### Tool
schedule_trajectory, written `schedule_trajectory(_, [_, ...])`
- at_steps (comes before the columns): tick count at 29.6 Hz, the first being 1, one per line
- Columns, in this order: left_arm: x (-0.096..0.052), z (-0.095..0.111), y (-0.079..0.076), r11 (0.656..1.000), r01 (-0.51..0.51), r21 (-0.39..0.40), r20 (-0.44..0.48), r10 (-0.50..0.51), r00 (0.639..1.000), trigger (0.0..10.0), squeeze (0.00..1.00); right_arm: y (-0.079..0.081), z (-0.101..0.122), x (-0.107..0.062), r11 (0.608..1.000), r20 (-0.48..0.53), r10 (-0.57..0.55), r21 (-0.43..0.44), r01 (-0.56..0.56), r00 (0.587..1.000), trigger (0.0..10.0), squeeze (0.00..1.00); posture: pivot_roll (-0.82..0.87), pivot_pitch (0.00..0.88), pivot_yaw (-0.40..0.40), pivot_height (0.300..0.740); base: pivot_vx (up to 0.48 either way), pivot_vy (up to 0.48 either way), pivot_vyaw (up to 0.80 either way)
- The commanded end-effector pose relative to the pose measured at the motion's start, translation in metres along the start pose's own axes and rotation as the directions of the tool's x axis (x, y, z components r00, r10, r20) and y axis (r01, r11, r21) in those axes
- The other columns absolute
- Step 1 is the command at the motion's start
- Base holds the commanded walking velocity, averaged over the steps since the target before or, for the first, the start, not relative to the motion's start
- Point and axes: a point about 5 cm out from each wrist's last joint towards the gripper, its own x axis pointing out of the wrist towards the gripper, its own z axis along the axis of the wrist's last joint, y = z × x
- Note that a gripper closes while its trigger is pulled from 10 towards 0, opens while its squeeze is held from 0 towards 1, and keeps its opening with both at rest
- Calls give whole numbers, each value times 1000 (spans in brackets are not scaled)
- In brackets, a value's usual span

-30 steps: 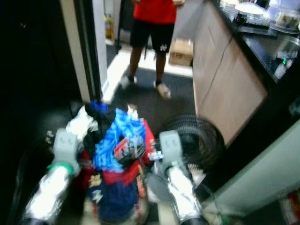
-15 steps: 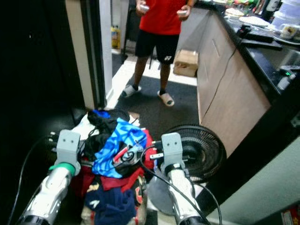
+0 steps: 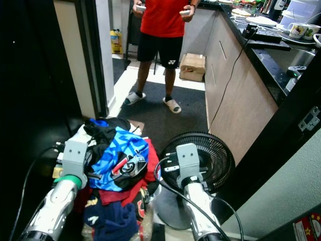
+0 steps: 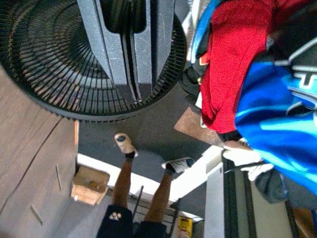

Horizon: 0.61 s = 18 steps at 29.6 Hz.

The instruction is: Clothes washing

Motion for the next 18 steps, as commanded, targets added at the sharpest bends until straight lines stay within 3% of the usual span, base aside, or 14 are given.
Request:
schedule_trajectory(1, [2,1,0,1000,1,16,-5,-1,1000,10000,0,-6,1,1,999,-8,-20,26,20,1000,10000,0,-10,27,-7,740,0,0,0])
schedule_trajectory(5, [10,10,17,998,5,63,-3,-4,1000,10000,0,-4,-5,2,995,-38,-34,98,38,999,10000,0,-7,33,42,740,0,0,0])
schedule_trajectory(12, [10,10,23,997,16,78,-13,-15,1000,10000,0,9,-7,0,997,-40,18,75,-15,999,10000,0,-8,35,53,740,0,0,0])
schedule_trajectory(14, [10,9,25,996,22,81,-21,-21,1000,10000,0,18,-5,0,997,-31,57,59,-55,998,10000,0,-9,37,53,740,0,0,0])
schedule_trajectory(16, [12,9,20,997,36,76,-32,-33,999,10000,0,38,4,3,991,-1,120,59,-120,993,10000,0,-15,43,40,740,0,0,0])
schedule_trajectory(18, [13,10,17,997,40,70,-30,-38,999,10000,0,43,7,4,989,7,133,64,-133,991,10000,0,-15,43,40,740,0,0,0])
